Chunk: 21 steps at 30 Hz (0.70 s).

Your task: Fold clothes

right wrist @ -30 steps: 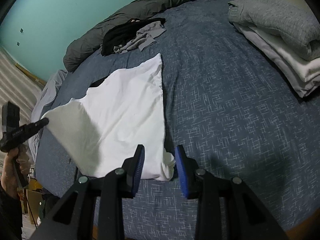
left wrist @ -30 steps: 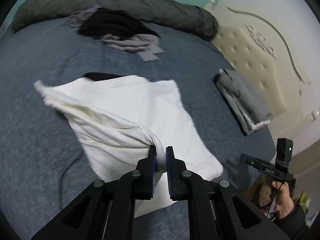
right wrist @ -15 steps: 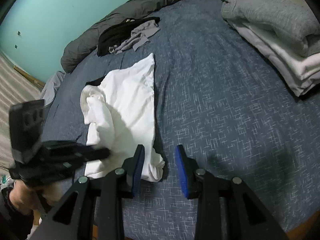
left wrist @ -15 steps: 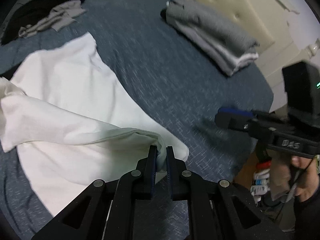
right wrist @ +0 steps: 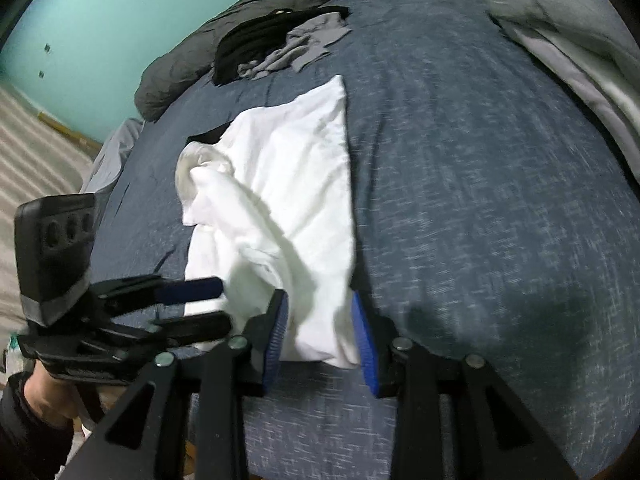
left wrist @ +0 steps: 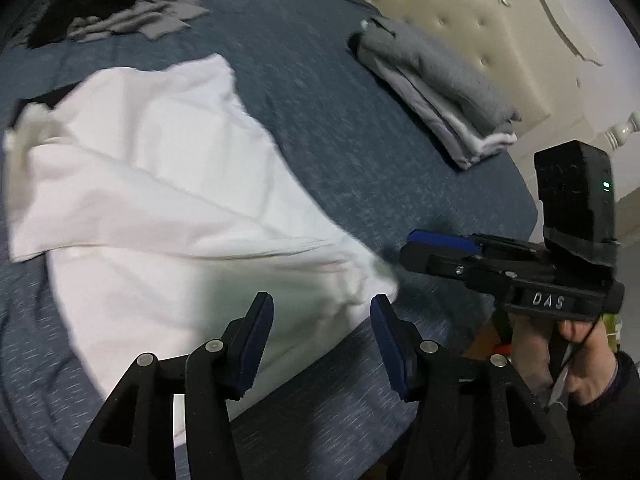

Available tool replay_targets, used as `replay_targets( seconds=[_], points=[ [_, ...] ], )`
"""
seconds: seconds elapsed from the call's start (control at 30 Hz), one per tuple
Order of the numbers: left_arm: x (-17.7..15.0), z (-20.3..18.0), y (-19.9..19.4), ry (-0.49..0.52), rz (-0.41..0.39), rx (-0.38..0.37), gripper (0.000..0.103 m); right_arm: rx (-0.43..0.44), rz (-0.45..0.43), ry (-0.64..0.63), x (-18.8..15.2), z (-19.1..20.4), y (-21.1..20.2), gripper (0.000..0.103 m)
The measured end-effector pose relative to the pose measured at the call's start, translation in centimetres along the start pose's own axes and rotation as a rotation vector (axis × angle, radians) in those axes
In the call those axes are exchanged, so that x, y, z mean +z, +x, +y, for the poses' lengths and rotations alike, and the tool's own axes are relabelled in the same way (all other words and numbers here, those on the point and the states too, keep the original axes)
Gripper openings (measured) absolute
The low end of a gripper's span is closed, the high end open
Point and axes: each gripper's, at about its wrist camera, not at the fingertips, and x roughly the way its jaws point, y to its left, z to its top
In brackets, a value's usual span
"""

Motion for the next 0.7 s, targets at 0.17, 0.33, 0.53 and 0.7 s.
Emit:
replay_targets(
  seconds=[0.17, 0.33, 0.53, 0.7],
  points=[
    [-1.7, 4.6, -2.5, -0.071, -0.020, 0.070, 0.055, -0.011, 0.040, -0.043, 0.6, 1.8, 1.8, 0.048],
    [-3.5, 8.2, -3.3, -0.133, -0.012, 0.133, 0.055, -0.045, 0.072, -0.062, 0.9, 2.9, 4.1, 0.048],
    [-5.4, 10.9, -2.8, -0.185, 0.015, 0.139, 0.055, -0.082, 0.112, -0.070, 0.6, 3.0, 6.2, 0.034],
    [-6.5, 12.0, -2.0, -0.219, 0.034, 0.117, 0.055, -0.074, 0.086, -0.065, 0.4, 2.8, 5.6, 0.006]
  ],
)
